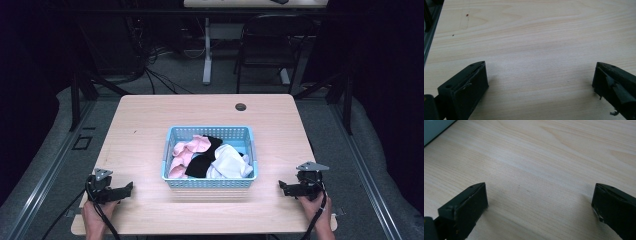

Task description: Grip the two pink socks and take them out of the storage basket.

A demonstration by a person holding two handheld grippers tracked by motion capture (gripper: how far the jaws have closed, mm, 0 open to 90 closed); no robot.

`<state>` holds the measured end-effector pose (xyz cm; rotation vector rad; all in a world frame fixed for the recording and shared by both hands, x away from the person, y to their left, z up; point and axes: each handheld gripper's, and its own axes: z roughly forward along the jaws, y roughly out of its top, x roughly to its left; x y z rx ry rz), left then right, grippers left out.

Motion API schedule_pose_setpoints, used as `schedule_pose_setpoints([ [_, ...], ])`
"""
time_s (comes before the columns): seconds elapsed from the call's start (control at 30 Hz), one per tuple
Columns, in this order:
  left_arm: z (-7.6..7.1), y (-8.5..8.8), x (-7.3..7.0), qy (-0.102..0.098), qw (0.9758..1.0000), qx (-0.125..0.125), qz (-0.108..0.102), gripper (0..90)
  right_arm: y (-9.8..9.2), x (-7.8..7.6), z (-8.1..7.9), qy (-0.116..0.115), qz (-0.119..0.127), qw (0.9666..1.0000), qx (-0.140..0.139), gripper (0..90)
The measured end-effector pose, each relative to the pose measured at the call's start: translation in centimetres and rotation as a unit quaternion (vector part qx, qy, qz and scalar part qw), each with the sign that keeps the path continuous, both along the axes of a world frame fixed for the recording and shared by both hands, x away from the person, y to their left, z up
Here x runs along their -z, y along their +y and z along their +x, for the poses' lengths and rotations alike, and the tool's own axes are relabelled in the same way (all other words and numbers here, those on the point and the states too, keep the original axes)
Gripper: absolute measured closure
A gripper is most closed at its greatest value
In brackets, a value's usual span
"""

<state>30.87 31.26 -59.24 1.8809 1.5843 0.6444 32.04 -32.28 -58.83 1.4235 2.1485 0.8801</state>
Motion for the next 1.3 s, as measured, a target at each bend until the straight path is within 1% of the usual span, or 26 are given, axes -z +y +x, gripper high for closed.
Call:
schedule_pose_setpoints([
  [0.03, 0.0, 0.0, 0.0, 0.000, 1.0000, 0.000, 0.000, 0.1, 0.0, 0.0, 0.0, 0.000, 0.000, 1.0000, 0.000, 0.0],
  [0.1, 0.1, 0.2, -0.2, 0.008, 1.0000, 0.003, -0.002, 0.1, 0.0, 0.0, 0.0, 0.000, 0.000, 1.0000, 0.000, 0.0],
  [0.13, 0.3, 0.3, -0.5, 0.022, 0.9997, 0.004, -0.006, 0.4, 0.0, 0.0, 0.0, 0.000, 0.000, 1.0000, -0.001, 0.0],
  [0.17, 0.3, 0.3, -0.5, 0.022, 0.9997, 0.004, -0.006, 0.4, 0.0, 0.0, 0.0, 0.000, 0.000, 1.0000, -0.001, 0.0],
  [0.2, 0.5, 0.5, -1.0, 0.037, 0.9992, 0.009, -0.009, 0.3, 0.0, 0.0, 0.0, 0.001, 0.000, 1.0000, -0.002, 0.0],
  [0.23, 0.5, 0.6, -1.3, 0.041, 0.9990, 0.011, -0.010, 0.3, 0.0, 0.0, 0.0, 0.001, 0.000, 1.0000, -0.002, 0.0],
  [0.27, 0.5, 0.6, -1.3, 0.041, 0.9990, 0.011, -0.010, 0.3, 0.0, 0.0, 0.0, 0.001, 0.000, 1.0000, -0.002, 0.0],
  [0.3, 0.6, 0.6, -1.9, 0.047, 0.9987, 0.015, -0.012, 0.3, 0.0, 0.0, 0.0, 0.001, 0.000, 1.0000, -0.002, 0.0],
  [0.33, 0.6, 0.6, -1.9, 0.047, 0.9987, 0.015, -0.012, 0.3, 0.0, 0.0, 0.0, 0.001, 0.000, 1.0000, -0.002, 0.0],
  [0.37, 0.7, 0.5, -2.2, 0.052, 0.9983, 0.021, -0.014, 0.3, 0.0, 0.0, 0.0, 0.001, 0.000, 1.0000, -0.002, 0.0],
  [0.47, 0.8, 0.2, -3.2, 0.062, 0.9973, 0.040, -0.007, 0.3, 0.0, 0.0, 0.0, 0.001, 0.000, 1.0000, -0.002, 0.0],
  [0.6, 1.1, -0.3, -4.3, 0.073, 0.9958, 0.056, 0.002, 0.3, 0.0, 0.0, 0.0, 0.001, 0.001, 1.0000, -0.002, 0.0],
  [0.67, 1.3, -0.4, -4.9, 0.076, 0.9952, 0.061, 0.005, 0.3, 0.0, 0.0, 0.0, 0.001, 0.000, 1.0000, -0.002, 0.0],
  [0.73, 1.7, -0.5, -5.4, 0.082, 0.9945, 0.064, 0.003, 0.3, 0.0, 0.0, 0.0, 0.001, 0.000, 1.0000, -0.002, 0.0],
  [0.77, 1.7, -0.5, -5.4, 0.082, 0.9945, 0.064, 0.003, 0.3, 0.0, 0.0, 0.0, 0.001, 0.000, 1.0000, -0.002, 0.0],
  [0.9, 2.2, -0.8, -6.2, 0.088, 0.9934, 0.073, 0.003, 0.3, 0.0, 0.0, 0.0, 0.001, 0.000, 1.0000, -0.002, 0.0],
  [0.93, 2.4, -0.8, -6.7, 0.094, 0.9924, 0.080, 0.001, 0.3, 0.0, 0.0, 0.0, 0.000, 0.001, 1.0000, 0.000, 0.1],
  [1.0, 2.6, -0.9, -6.9, 0.095, 0.9922, 0.081, -0.001, 0.3, 0.0, 0.0, 0.0, 0.000, 0.001, 1.0000, 0.000, 0.1],
  [1.03, 2.7, -0.9, -7.1, 0.097, 0.9919, 0.082, -0.002, 0.3, 0.0, 0.0, 0.0, -0.001, 0.001, 1.0000, 0.000, 0.1],
  [1.07, 2.9, -1.0, -7.4, 0.100, 0.9911, 0.088, -0.006, 0.3, 0.0, 0.0, 0.0, -0.001, 0.001, 1.0000, 0.000, 0.2],
  [1.1, 2.9, -1.0, -7.6, 0.100, 0.9909, 0.089, -0.005, 0.3, 0.0, 0.0, 0.0, 0.000, 0.001, 1.0000, 0.000, 0.2],
  [1.13, 3.2, -1.2, -8.1, 0.100, 0.9908, 0.091, -0.004, 0.3, 0.0, 0.0, 0.0, -0.001, 0.001, 1.0000, 0.000, 0.2],
  [1.17, 3.2, -1.2, -8.1, 0.100, 0.9908, 0.091, -0.004, 0.3, 0.0, 0.0, 0.0, -0.001, 0.001, 1.0000, 0.000, 0.2],
  [1.23, 3.4, -1.3, -8.7, 0.098, 0.9907, 0.094, -0.003, 0.3, 0.0, 0.0, 0.0, -0.001, 0.001, 1.0000, 0.000, 0.2],
  [1.3, 3.7, -1.5, -9.4, 0.099, 0.9900, 0.100, -0.004, 0.3, 0.0, 0.0, 0.0, -0.001, 0.001, 1.0000, 0.000, 0.2],
])
